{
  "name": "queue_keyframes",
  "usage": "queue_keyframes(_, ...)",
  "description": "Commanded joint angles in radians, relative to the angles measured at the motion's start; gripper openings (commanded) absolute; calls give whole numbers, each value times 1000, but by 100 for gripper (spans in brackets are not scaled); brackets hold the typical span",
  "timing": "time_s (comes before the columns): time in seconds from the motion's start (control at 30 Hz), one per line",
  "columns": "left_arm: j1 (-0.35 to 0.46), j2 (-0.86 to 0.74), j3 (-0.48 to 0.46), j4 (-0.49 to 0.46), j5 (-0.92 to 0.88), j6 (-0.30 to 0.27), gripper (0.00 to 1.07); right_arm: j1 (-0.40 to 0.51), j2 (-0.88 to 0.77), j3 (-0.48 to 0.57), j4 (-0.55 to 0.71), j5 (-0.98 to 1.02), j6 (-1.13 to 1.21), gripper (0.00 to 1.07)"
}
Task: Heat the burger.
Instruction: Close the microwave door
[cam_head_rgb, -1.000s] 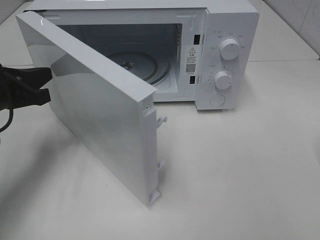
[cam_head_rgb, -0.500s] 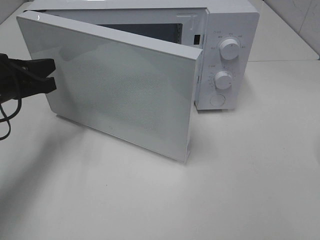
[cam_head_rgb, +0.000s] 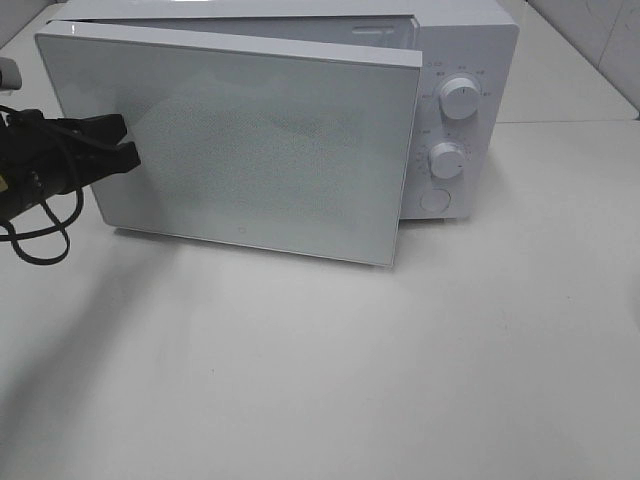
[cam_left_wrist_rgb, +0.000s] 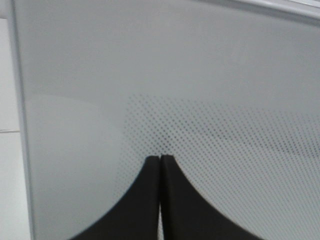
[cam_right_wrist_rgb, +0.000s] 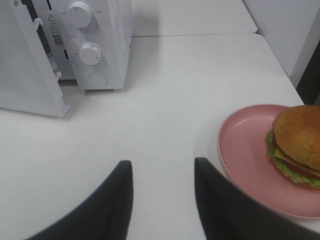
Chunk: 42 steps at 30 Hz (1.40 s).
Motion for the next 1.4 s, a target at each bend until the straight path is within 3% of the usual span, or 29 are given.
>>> queue_keyframes(0.03, -8, 0, -25, -31, -24, 19, 0, -5, -26, 6, 2, -7, 6, 42)
queue_keyframes(0.23, -11, 46, -104, -32, -36, 37, 0, -5, -26, 6, 2, -7, 6, 42)
queue_keyframes(1.17, -101, 150, -291, -164, 21, 65, 0, -5, -26, 6, 0, -7, 9, 42)
queue_keyframes(1.2, -113, 169, -319, -164, 30, 86, 0, -5, -26, 6, 0, -7, 9, 42)
queue_keyframes(1.4, -147, 212, -428, -168, 114, 81, 0, -5, -26, 6, 0, -7, 9, 42)
